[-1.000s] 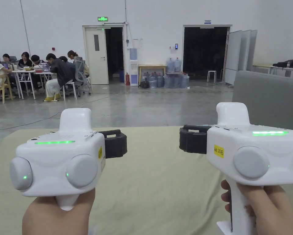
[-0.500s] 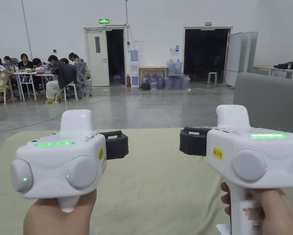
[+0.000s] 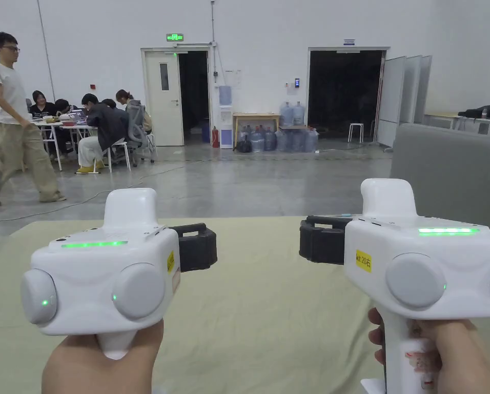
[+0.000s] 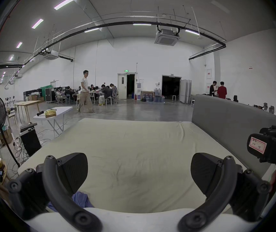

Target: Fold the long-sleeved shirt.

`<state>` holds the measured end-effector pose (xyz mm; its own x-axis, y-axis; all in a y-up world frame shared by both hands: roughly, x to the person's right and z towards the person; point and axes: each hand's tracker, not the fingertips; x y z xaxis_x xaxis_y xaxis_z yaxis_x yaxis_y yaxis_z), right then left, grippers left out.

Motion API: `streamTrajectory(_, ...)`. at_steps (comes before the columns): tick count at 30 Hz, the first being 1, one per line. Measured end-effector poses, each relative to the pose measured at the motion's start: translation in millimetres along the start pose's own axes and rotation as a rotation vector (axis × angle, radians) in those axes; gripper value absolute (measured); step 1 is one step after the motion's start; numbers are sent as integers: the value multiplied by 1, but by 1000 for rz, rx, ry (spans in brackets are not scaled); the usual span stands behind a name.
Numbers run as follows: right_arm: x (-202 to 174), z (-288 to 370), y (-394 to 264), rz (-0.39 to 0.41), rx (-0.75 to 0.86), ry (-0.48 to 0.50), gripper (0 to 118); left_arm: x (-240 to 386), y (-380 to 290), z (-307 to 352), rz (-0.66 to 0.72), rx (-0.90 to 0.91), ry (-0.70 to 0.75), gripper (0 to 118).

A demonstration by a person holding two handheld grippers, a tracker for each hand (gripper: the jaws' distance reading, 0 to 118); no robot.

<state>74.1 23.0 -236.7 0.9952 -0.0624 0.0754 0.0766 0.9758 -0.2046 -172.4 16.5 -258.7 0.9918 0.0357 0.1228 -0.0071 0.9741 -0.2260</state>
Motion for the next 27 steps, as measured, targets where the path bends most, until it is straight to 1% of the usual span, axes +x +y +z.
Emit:
streamTrajectory(11,-1,2,1,1,2,10,118,-3,0,-1,23,-27,-15,118)
streamTrajectory(18,0,1,-1,-12,-6,16,118,-3,1,1,18,-20,-17,118)
streamTrajectory(22,-1,2,-1,-9,-8,16,118,-6,2,1,52,-57,-54,118)
streamTrajectory(27,-1,1,-2,-10,-14,13,118,-3,-1,-1,19,-47,-17,118)
